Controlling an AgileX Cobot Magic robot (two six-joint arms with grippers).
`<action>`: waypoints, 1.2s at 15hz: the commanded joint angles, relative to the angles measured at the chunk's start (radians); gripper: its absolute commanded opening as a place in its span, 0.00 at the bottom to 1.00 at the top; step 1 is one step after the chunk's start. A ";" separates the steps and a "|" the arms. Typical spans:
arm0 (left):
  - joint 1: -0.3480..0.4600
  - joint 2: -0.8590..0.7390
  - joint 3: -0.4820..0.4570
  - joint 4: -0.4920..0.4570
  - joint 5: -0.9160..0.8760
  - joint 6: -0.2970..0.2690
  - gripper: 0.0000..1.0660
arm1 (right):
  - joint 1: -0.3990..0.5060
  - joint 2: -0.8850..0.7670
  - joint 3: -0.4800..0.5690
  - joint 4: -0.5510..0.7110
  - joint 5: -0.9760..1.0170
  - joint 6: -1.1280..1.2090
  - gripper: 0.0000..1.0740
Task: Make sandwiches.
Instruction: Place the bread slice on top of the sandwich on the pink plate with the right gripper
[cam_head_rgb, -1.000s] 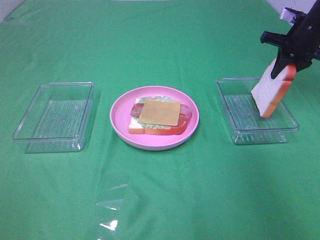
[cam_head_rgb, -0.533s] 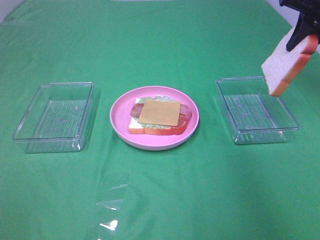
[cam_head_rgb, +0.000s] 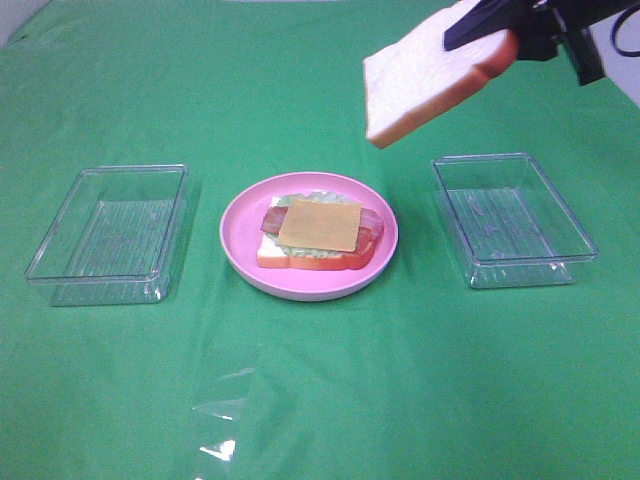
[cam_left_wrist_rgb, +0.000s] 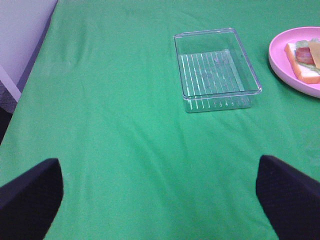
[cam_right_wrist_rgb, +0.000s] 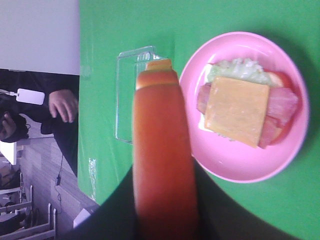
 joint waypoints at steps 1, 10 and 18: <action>-0.001 -0.015 0.003 0.005 0.000 -0.006 0.91 | 0.114 0.064 0.008 0.086 -0.104 -0.015 0.00; -0.001 -0.015 0.003 0.006 0.000 -0.006 0.91 | 0.239 0.367 -0.001 0.393 -0.224 -0.180 0.00; -0.001 -0.015 0.003 0.008 0.000 -0.006 0.91 | 0.237 0.448 -0.006 0.360 -0.299 -0.185 0.00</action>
